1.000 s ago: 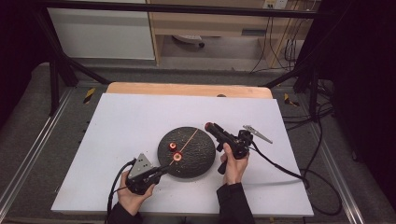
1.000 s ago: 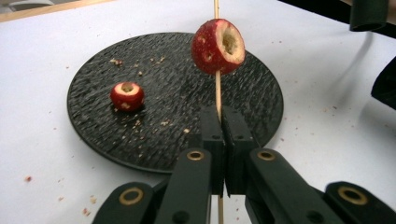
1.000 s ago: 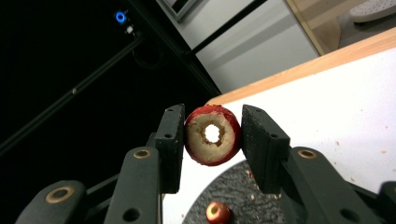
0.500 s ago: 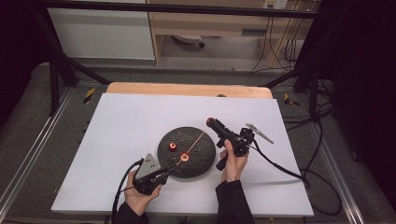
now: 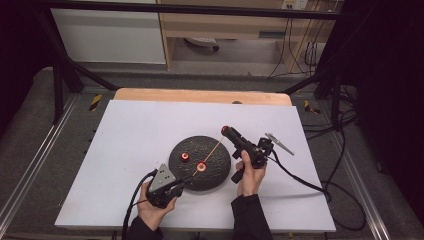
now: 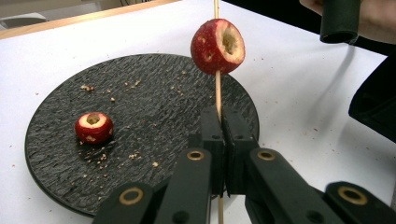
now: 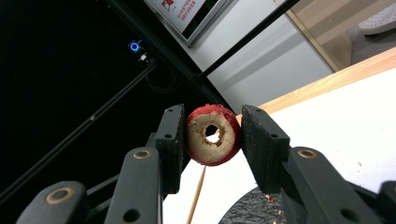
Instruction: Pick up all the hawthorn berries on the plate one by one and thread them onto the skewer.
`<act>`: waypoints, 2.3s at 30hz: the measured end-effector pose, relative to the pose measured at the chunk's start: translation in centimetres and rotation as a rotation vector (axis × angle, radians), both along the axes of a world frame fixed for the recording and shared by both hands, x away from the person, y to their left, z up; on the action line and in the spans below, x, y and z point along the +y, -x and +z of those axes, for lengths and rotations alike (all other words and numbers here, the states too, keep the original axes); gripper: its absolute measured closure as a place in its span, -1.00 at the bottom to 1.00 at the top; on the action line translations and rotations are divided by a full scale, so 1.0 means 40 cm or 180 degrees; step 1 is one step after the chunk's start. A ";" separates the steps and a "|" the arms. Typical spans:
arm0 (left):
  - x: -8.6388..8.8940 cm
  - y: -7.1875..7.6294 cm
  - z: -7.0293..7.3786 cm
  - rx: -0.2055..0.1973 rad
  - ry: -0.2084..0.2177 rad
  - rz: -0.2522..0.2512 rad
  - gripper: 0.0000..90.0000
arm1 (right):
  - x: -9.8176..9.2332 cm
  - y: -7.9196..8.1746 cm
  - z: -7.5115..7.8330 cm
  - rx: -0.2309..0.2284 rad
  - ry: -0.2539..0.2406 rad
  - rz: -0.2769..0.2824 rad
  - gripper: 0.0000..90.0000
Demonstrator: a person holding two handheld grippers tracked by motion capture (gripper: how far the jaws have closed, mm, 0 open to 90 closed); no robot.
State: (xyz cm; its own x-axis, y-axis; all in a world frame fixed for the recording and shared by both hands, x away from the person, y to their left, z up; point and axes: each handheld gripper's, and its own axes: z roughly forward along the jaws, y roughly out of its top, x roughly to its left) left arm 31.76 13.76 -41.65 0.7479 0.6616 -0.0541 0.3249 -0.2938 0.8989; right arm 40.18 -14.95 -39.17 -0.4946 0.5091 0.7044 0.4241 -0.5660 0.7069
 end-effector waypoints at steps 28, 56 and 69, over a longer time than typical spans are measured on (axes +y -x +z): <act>-0.059 -0.004 0.000 -0.0040 0.0193 0.0202 0.97 | 0.010 0.017 -0.008 -0.0057 -0.0072 -0.0060 0.37; -0.082 -0.015 0.001 -0.0048 0.0326 0.0328 0.97 | 0.024 0.012 -0.024 0.0003 -0.0090 -0.0026 0.38; -0.092 -0.046 0.011 -0.0007 0.0274 0.0289 0.97 | 0.035 0.029 -0.045 0.0026 0.0105 0.0105 0.38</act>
State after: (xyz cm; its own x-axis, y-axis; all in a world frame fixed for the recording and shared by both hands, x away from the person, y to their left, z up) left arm 33.61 10.10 -41.21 0.6852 0.7197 -0.1121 0.3448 -0.1850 0.9203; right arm 39.00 -13.55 -40.98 -0.5058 0.5156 0.6916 0.4479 -0.5282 0.7214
